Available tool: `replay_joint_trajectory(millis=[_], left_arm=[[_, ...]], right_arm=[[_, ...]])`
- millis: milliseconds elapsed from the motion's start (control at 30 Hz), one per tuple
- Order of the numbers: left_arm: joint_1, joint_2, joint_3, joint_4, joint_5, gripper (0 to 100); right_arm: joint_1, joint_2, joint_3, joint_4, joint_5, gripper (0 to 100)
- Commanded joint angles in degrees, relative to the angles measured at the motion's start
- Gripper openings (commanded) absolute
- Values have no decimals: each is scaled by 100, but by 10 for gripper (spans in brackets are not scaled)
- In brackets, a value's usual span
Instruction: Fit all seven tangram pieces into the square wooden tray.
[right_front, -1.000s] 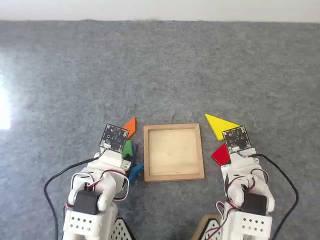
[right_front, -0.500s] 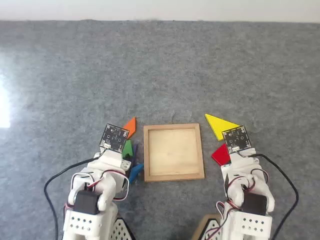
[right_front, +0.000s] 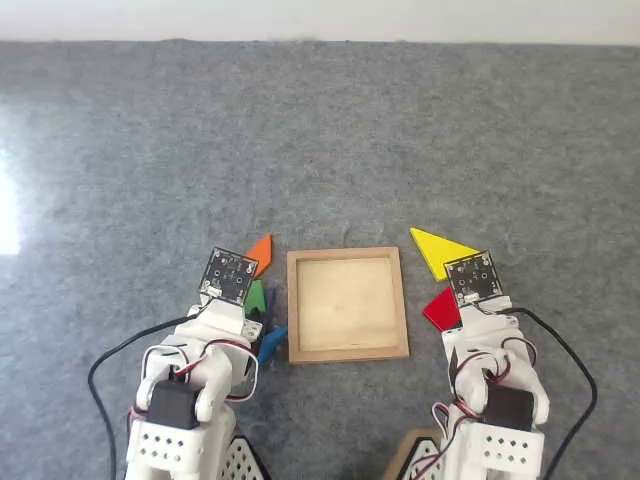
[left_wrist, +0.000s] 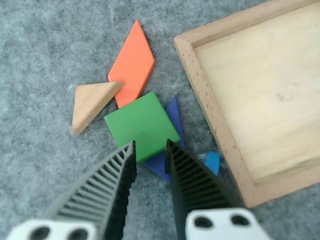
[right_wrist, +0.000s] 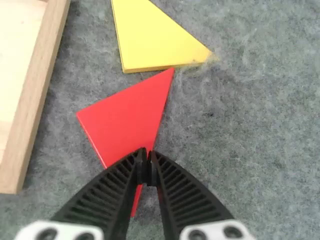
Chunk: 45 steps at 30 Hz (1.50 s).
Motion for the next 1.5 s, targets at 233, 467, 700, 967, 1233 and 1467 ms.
replay_joint_trajectory(millis=[233, 467, 700, 967, 1233, 1467], left_arm=[[18, -123, -75, 26, -9, 92], [18, -123, -75, 26, -9, 92], [18, -123, -75, 26, -9, 92], [18, -123, -75, 26, -9, 92], [9, -123, -75, 26, -9, 92], [9, -123, -75, 26, -9, 92]], right_arm=[[-40, -75, 114, 40, 53, 8], [-40, -40, 114, 40, 26, 8], [-48, -84, 114, -31, 26, 9], [66, -84, -26, -4, 1864, 9], [22, -22, -897, -48, 1371, 9], [-330, 1349, -1459, -391, 1292, 9]])
